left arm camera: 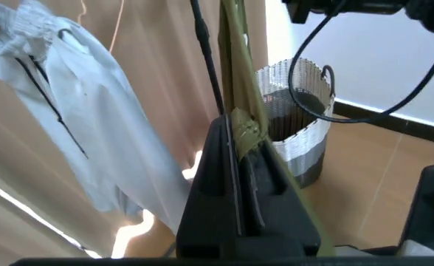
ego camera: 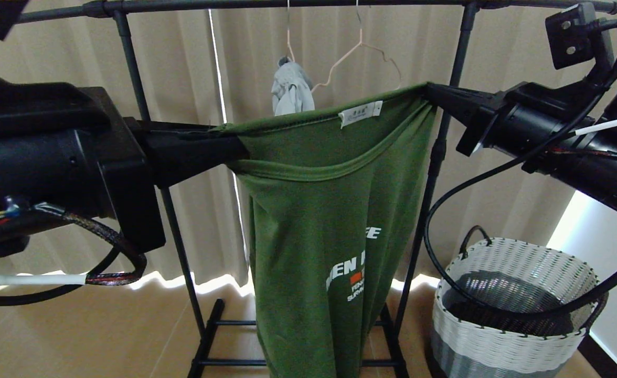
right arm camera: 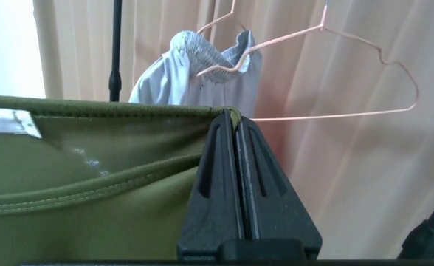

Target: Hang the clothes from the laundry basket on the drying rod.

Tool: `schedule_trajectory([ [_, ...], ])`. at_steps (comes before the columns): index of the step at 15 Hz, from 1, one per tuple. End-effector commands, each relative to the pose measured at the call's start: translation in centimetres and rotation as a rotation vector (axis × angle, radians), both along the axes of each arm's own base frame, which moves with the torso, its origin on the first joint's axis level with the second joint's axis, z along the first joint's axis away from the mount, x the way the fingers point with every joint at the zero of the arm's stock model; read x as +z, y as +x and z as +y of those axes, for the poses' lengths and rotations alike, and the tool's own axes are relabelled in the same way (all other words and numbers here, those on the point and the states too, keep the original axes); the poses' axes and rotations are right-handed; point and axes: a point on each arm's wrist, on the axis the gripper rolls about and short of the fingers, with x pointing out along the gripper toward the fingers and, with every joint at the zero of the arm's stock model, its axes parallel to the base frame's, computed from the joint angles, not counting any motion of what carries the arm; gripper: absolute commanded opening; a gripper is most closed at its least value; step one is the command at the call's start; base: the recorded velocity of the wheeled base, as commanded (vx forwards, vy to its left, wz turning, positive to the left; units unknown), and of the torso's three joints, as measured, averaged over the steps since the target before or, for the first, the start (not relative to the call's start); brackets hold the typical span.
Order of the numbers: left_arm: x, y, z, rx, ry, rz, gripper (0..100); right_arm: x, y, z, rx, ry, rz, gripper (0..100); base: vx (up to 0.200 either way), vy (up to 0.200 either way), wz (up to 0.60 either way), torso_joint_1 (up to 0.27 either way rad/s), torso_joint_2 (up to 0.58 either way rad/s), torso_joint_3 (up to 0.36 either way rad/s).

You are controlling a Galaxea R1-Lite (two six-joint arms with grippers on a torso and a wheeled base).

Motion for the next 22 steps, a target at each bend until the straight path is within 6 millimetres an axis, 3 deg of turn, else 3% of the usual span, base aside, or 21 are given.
schedule_trajectory([
  [1, 0.0, 0.4, 0.1, 0.047, 0.036, -0.035, 0, 1.0, -1.0, -0.5, -0.011, 0.013, -0.025, 0, 0.000, 0.000, 0.00, 0.000, 0.00, 0.000],
  [7, -0.8, 4.7, -2.1, 0.410, 0.185, -0.205, 0, 3.3, -3.3, -2.5, -0.055, 0.045, -0.099, 0, 0.000, 0.000, 0.00, 0.000, 0.00, 0.000],
  [10, -1.2, 6.2, -3.3, 0.470, 0.156, -0.248, 0, 2.3, -4.5, -3.1, -0.058, 0.033, -0.075, 0, 0.000, 0.000, 0.00, 0.000, 0.00, 0.000],
  [13, -1.1, 6.3, -3.5, 0.472, 0.131, -0.264, 0, 0.8, -5.4, -3.5, -0.058, 0.017, -0.035, 0, 0.000, 0.000, 0.00, 0.000, 0.00, 0.000],
  [22, -1.4, 5.1, -2.4, 0.476, 0.129, -0.264, 0, -0.1, -5.8, -3.6, -0.058, -0.009, 0.024, 0, 0.000, 0.000, 0.00, 0.000, 0.00, 0.000],
])
